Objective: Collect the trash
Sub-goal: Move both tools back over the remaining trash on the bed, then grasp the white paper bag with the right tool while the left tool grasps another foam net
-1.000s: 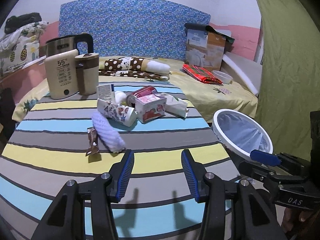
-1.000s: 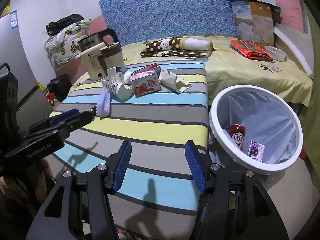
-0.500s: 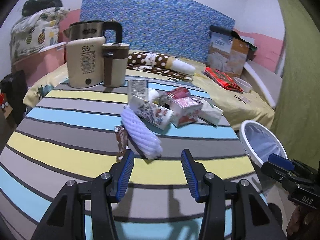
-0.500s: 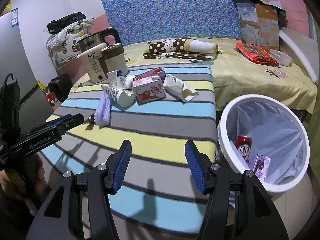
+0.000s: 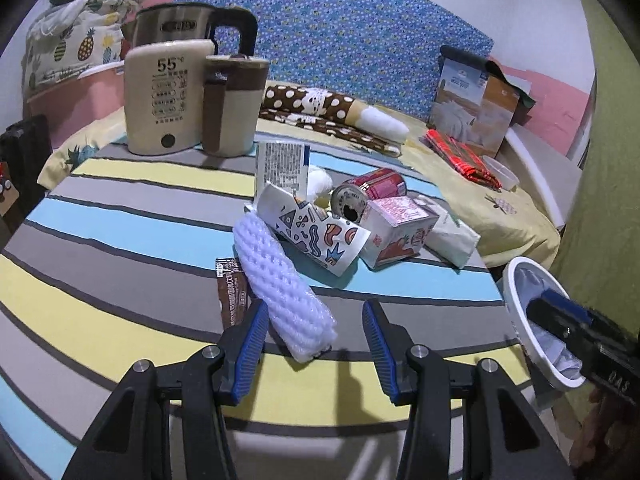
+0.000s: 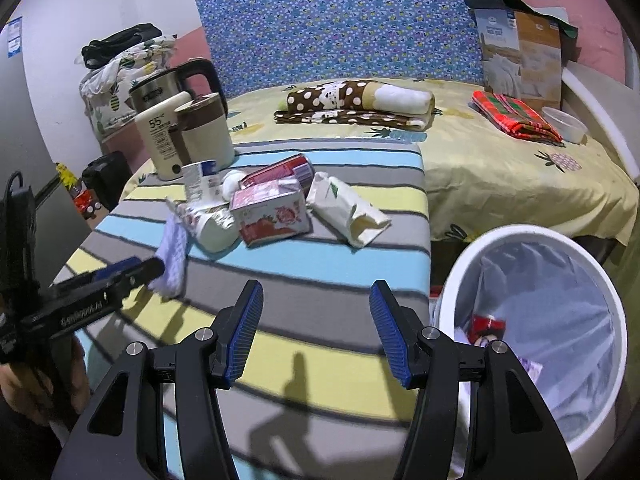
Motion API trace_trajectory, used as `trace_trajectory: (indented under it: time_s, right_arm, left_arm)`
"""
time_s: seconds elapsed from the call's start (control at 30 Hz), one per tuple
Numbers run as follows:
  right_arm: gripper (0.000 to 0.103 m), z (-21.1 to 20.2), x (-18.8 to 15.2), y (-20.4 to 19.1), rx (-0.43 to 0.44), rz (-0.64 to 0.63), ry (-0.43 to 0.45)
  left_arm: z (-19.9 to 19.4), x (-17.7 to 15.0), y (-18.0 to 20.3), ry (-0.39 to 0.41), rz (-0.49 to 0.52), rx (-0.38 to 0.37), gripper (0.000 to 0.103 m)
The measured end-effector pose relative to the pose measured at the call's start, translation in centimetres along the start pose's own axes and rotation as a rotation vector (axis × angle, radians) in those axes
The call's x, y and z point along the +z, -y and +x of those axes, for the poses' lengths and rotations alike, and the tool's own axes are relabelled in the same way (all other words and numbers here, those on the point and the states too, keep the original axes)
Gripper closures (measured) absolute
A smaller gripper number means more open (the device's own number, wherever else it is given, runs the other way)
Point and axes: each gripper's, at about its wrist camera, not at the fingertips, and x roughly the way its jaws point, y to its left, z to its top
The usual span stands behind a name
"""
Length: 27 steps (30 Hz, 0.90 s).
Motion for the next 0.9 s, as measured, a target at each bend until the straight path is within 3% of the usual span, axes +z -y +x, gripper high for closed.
trace_trajectory:
  time_s: [0.23,0.57,0.67,0.77,0.83,0.9]
  right_arm:
    - [0.046,2.7,2.2,0.7,-0.019,-0.036,-0.007]
    - [0.048,6.4,3.9,2.0,-0.021,-0.048,-0.049]
    - [0.06,7.0,4.1,2.0,-0.003,-0.049,-0.071]
    - [0.084,7.0,3.8,2.0,0.005,-0.041,-0.088]
    - [0.092,6.4,3.6,2.1,0.015,-0.025,-0.08]
    - [0.093,5.8,3.3,2.2,0.014,-0.012,-0.071]
  left_arm:
    - [2.3,0.0,-0.6,-0.047,-0.006,0.034,0.055]
    - [3.0,-0.1,-1.0,-0.083,-0.024,0.01,0.07]
    - [2.9,-0.2,-0.9,-0.08,-0.022,0.006,0.074]
    - [2.7,-0.3,-0.8,-0.076,-0.009,0.003,0.078]
    - [2.4,-0.4,-0.7,-0.071,0.0,0.001,0.081]
    - [2.1,-0.6,-0.6,-0.067,0.01,-0.003,0.082]
